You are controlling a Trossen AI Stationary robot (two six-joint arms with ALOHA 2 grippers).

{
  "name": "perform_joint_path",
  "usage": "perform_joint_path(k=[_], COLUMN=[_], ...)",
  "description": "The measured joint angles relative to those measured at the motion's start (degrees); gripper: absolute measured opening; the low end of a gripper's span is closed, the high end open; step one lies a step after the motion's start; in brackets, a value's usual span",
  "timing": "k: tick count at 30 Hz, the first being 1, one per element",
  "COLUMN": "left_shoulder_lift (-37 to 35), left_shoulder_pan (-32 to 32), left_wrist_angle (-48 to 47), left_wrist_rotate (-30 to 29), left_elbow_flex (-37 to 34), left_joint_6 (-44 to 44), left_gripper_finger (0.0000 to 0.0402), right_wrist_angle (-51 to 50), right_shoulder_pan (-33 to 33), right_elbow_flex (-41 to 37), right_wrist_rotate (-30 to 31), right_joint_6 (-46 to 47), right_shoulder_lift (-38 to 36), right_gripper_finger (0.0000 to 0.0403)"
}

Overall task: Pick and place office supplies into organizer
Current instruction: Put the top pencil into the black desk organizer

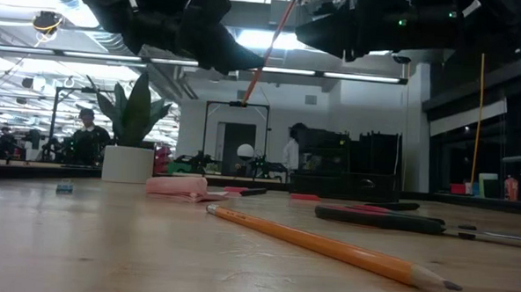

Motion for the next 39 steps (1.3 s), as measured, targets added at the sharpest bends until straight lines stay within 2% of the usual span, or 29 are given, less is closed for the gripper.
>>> perform_joint_path(k=[3,13,22,27,33,36,39], left_shoulder_lift=[0.0,0.6,0.6,0.6,0.6,0.6,0.6], left_shoulder_pan=[0.0,-0.7,-1.1,-1.1,-1.0,-1.0,-1.0], left_wrist_angle=[0.6,4.0,3.9,3.9,3.9,3.8,3.9], left_wrist_rotate=[0.0,0.0,-0.1,0.0,-0.1,-0.1,-0.1], left_elbow_flex=[0.0,0.0,0.0,0.0,0.0,0.0,0.0], left_joint_6=[0.0,-0.1,0.3,0.5,0.5,0.5,1.2], left_gripper_finger=[0.0015,0.0015,0.0015,0.0016,0.0016,0.0016,0.0016], right_wrist_angle=[-0.1,-4.1,-3.8,-3.6,-3.6,-3.7,-3.7], right_shoulder_pan=[0.0,-1.5,-2.3,-2.3,-2.6,-2.6,-2.6], right_elbow_flex=[0.5,6.1,8.6,9.8,9.9,9.9,9.9], right_wrist_rotate=[-2.2,-2.3,-2.7,-7.8,-8.3,-8.3,-8.3], right_joint_6=[0.0,-0.2,-0.5,-0.5,-1.0,-1.4,-1.8], right_shoulder_lift=[0.0,3.7,5.7,5.7,5.7,5.7,5.7], right_gripper_finger=[0.0156,0.0156,0.0156,0.0156,0.0156,0.0146,0.012])
